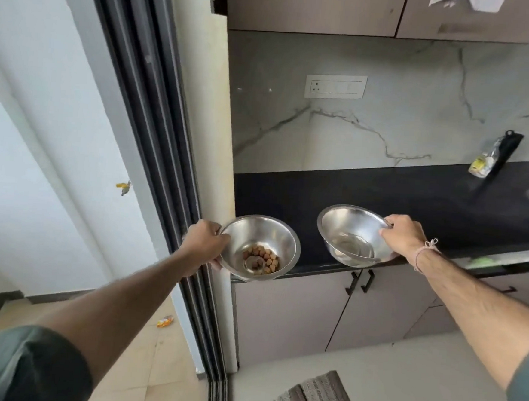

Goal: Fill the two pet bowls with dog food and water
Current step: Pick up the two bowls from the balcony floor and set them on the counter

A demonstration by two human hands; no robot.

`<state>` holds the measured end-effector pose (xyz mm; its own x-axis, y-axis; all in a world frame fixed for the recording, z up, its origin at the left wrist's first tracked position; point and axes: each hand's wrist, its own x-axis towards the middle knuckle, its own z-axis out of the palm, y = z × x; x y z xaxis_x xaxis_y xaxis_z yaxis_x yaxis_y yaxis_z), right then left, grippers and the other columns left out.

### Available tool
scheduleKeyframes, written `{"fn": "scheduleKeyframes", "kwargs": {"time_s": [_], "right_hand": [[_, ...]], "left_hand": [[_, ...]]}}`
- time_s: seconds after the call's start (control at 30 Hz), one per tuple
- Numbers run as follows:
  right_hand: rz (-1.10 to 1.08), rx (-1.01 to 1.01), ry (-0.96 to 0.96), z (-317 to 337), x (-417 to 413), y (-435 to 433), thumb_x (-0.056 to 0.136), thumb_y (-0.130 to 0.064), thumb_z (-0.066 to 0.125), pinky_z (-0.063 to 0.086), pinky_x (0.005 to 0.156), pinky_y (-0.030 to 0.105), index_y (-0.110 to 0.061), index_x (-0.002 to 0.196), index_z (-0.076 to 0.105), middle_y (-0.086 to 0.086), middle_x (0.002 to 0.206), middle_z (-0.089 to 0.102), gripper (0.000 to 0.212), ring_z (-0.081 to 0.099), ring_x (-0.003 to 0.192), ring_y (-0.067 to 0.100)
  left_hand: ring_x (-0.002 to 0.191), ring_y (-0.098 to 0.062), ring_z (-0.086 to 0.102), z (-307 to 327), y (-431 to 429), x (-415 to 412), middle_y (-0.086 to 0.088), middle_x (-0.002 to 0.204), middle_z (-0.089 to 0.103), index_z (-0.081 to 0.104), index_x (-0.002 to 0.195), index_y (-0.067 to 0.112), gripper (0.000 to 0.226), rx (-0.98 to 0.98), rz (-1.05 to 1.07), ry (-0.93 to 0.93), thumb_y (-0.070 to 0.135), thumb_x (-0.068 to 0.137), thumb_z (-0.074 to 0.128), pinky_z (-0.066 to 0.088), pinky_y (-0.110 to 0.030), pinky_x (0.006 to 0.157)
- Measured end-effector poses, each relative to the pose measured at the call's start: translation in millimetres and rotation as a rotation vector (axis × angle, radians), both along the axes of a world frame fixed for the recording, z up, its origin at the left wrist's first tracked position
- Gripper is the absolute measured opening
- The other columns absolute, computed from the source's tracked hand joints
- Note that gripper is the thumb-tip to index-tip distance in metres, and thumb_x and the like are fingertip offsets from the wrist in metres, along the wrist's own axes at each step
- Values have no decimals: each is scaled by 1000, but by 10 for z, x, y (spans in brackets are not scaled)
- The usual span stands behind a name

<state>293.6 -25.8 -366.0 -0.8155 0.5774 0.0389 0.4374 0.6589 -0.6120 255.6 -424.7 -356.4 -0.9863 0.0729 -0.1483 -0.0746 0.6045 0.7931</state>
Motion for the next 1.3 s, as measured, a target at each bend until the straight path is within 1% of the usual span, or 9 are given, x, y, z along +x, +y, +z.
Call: {"fn": "scheduleKeyframes", "kwargs": {"time_s": [0.1, 0.17, 0.33, 0.47, 0.63, 0.8, 0.87, 1.0, 1.3], "right_hand": [[-6, -23, 3, 1, -45, 264, 86, -6, 56, 64, 58, 41, -6, 84, 72, 15, 85, 70, 16, 71, 69, 32], [-13, -17, -3, -2, -102, 427, 87, -6, 57, 64, 65, 43, -7, 82, 71, 14, 86, 70, 15, 71, 78, 34], [-23, -33, 16, -31, -328, 752, 87, -5, 57, 64, 73, 47, -7, 80, 71, 17, 88, 71, 16, 69, 86, 38], [-13, -58, 19, -62, -583, 991, 87, -5, 57, 63, 77, 48, -7, 90, 75, 16, 93, 72, 18, 71, 88, 38], [-1, -70, 6, -63, -909, 1304, 88, -5, 57, 63, 80, 49, -8, 94, 75, 17, 99, 73, 20, 70, 94, 39], [-14, -75, -10, -72, -1213, 1647, 89, -7, 59, 62, 82, 44, -10, 95, 74, 15, 101, 71, 16, 69, 96, 38], [-9, -79, -16, -80, -1331, 1770, 89, -6, 59, 61, 79, 41, -11, 92, 73, 14, 100, 69, 15, 68, 93, 37], [13, -74, -33, -101, -1556, 1986, 89, -5, 59, 49, 70, 31, -16, 83, 67, 13, 97, 69, 15, 64, 86, 32], [158, -48, -64, -177, -2083, 2567, 91, -5, 56, 49, 67, 31, -17, 85, 65, 7, 90, 65, 16, 65, 84, 31]], "left_hand": [[42, -22, 68, -12, 383, -49, -13, 64, 70, 68, 87, -3, 15, 23, 30, -18, 0, 88, 54, 50, -25, 37], [44, -24, 70, -28, 609, -138, -13, 64, 71, 68, 91, -1, 15, 30, 27, -28, 1, 90, 53, 54, -28, 38], [51, -28, 73, -75, 1099, -458, -14, 68, 74, 66, 93, 4, 16, 36, 47, -29, 4, 95, 50, 61, -34, 52], [52, -25, 74, -134, 1455, -808, -15, 80, 74, 64, 99, 5, 16, 26, 70, -18, 7, 96, 48, 64, -36, 59], [53, -27, 74, -146, 1844, -1321, -16, 79, 74, 65, 101, 4, 18, 15, 105, -14, 9, 98, 48, 65, -44, 71], [51, -22, 73, -113, 2222, -1697, -15, 81, 74, 65, 107, 6, 17, -19, 105, -23, 10, 101, 50, 58, -28, 48], [51, -20, 73, -111, 2357, -1787, -14, 80, 74, 65, 108, 6, 16, -25, 111, -27, 11, 103, 51, 54, -24, 44], [52, -20, 73, -124, 2589, -1919, -13, 79, 74, 66, 109, 7, 17, -44, 123, -39, 11, 103, 50, 57, -27, 47], [52, -22, 73, -220, 3160, -2179, -13, 82, 74, 65, 113, 6, 18, -69, 250, -60, 13, 103, 51, 58, -28, 48]]}}
